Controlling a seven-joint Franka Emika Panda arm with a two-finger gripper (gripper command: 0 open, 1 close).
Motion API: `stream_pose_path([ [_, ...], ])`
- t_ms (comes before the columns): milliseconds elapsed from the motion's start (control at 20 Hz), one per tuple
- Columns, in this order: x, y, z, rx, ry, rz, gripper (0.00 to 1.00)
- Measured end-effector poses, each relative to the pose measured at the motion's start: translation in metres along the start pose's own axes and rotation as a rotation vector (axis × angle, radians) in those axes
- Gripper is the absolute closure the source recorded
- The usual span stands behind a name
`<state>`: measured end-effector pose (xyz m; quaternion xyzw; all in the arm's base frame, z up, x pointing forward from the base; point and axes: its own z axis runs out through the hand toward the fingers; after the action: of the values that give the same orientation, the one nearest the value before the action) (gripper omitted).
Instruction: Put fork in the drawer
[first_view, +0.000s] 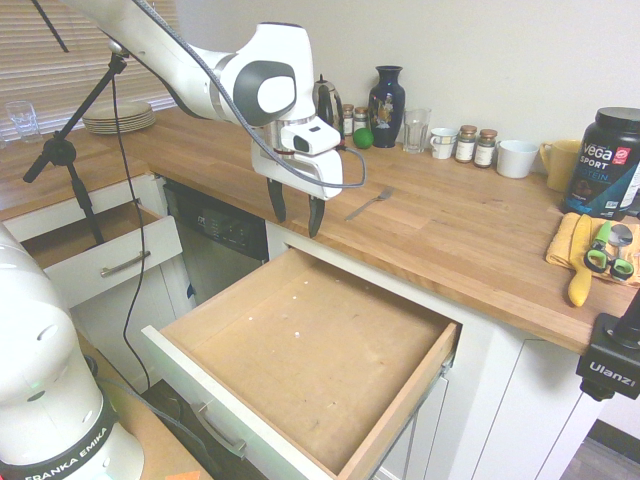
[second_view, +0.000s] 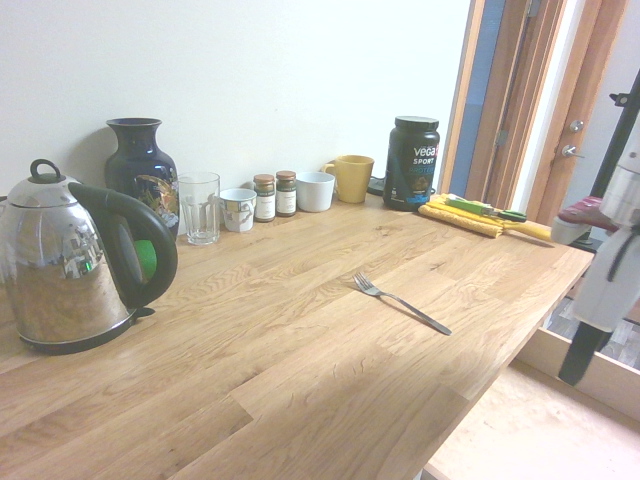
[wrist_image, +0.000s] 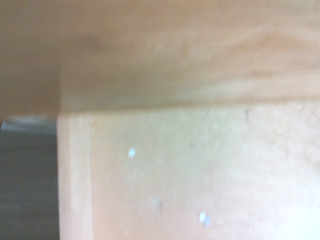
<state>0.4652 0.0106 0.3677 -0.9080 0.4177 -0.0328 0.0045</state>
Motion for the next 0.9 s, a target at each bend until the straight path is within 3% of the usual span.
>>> stream_pose_path([
  [900,0.112,-0.128,0.011,-0.041,-0.024,0.007,0.00],
])
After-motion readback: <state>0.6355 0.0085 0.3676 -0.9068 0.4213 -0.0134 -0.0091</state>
